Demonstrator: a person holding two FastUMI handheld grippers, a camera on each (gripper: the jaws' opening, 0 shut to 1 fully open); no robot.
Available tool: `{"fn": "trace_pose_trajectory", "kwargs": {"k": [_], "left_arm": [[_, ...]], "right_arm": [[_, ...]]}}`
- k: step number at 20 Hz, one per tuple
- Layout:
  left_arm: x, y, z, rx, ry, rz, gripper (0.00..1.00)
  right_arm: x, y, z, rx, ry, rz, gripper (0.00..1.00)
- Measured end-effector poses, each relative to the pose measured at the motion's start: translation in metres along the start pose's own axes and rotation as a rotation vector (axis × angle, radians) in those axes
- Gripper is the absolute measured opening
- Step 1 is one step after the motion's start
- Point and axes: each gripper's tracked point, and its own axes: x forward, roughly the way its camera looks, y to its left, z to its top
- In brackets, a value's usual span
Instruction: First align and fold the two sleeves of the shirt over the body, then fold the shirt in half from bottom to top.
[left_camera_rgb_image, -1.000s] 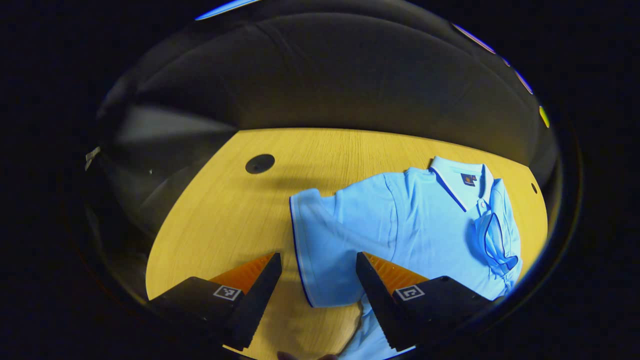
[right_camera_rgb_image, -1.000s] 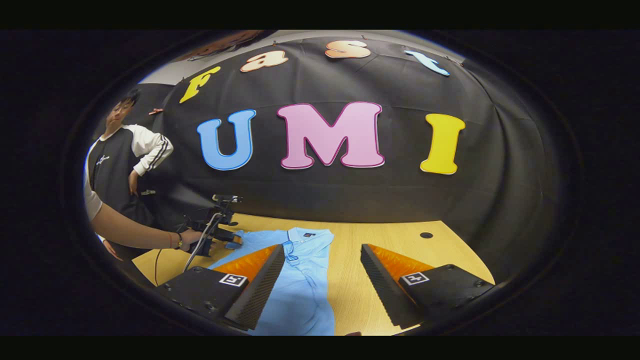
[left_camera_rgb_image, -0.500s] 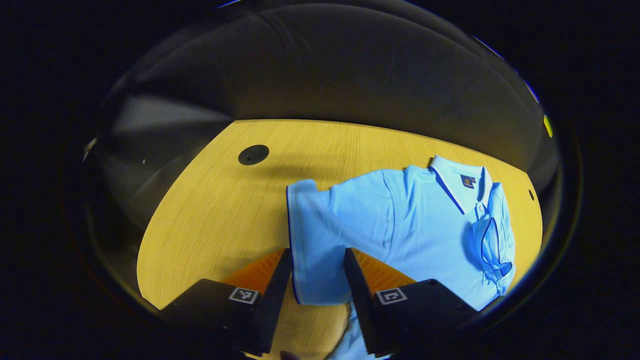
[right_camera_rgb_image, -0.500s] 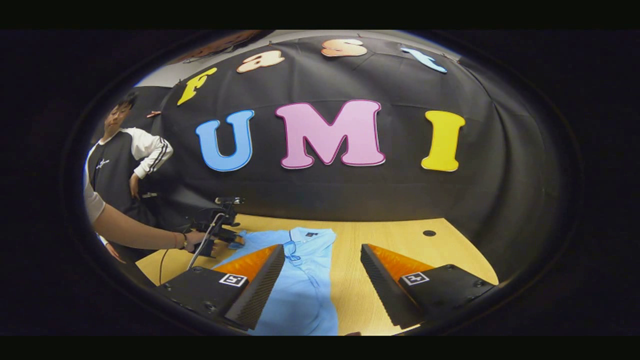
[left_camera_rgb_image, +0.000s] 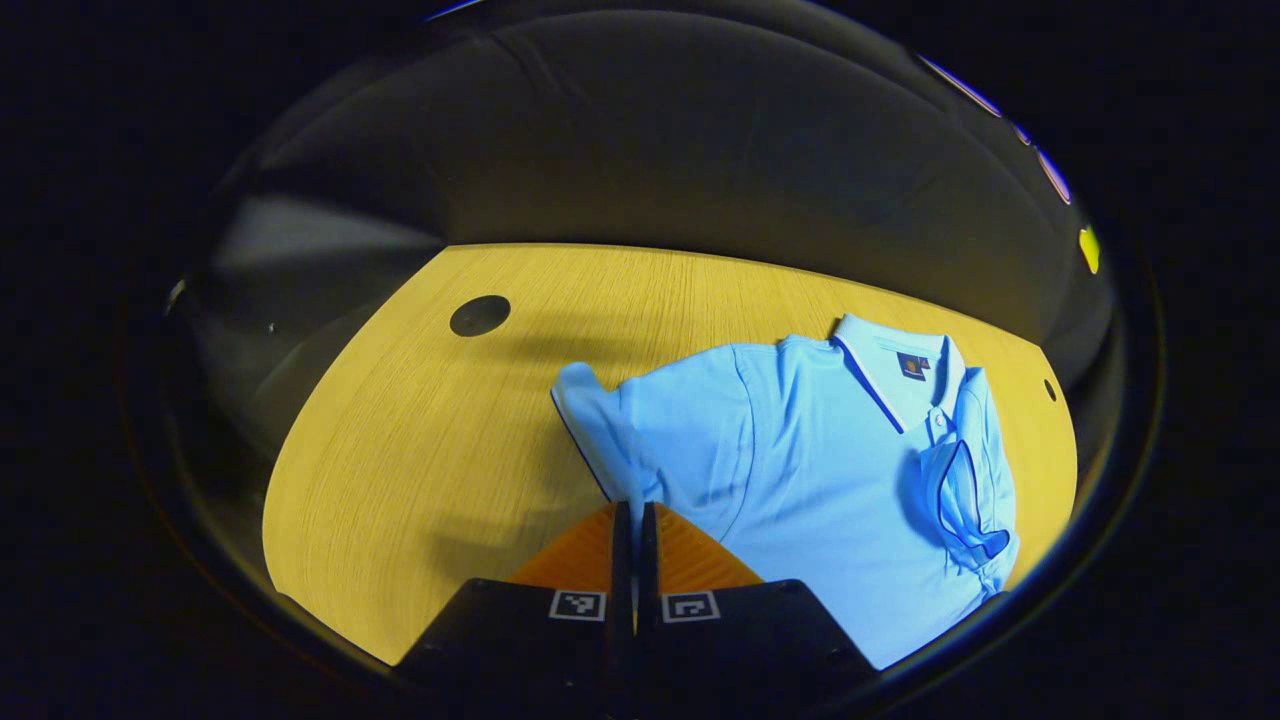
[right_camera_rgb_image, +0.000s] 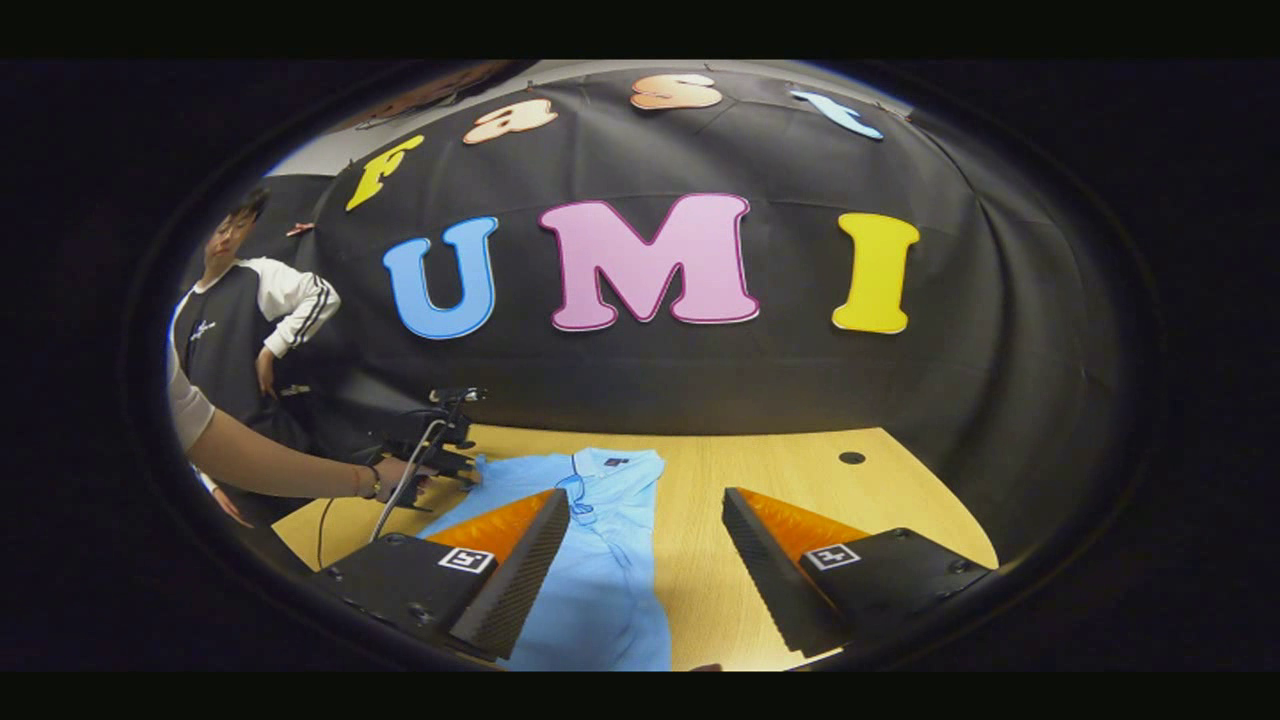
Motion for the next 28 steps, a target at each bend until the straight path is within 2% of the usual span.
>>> {"fn": "trace_pose_trajectory", "kwargs": {"k": [4, 8, 13, 14, 15, 18, 22, 28], "left_arm": [[-0.008, -0.007, 0.009, 0.012, -0.034, -0.008, 0.06], [-0.037, -0.038, 0.037, 0.059, -0.131, -0.064, 0.06], [-0.072, -0.134, 0.034, 0.240, -0.197, -0.201, 0.06], [-0.076, -0.154, 0.029, 0.278, -0.199, -0.225, 0.11], [-0.079, -0.172, 0.022, 0.320, -0.200, -0.241, 0.06], [-0.083, -0.222, 0.003, 0.446, -0.206, -0.284, 0.06], [-0.075, -0.255, -0.034, 0.680, -0.185, -0.280, 0.06], [-0.065, -0.249, -0.055, 0.781, -0.171, -0.261, 0.06]], "right_arm": [[-0.001, -0.003, -0.003, 0.003, 0.008, 0.002, 0.96], [0.000, -0.008, -0.003, 0.014, 0.012, 0.001, 0.96], [-0.001, -0.014, -0.004, 0.027, 0.015, -0.001, 0.96], [-0.002, -0.016, -0.004, 0.026, 0.016, -0.004, 0.96], [-0.003, -0.019, -0.004, 0.027, 0.015, -0.006, 0.96], [-0.009, -0.029, -0.010, 0.029, 0.027, -0.018, 0.96], [-0.011, -0.045, -0.013, 0.044, 0.041, -0.040, 0.96], [-0.014, -0.056, -0.015, 0.050, 0.049, -0.043, 0.97]]}}
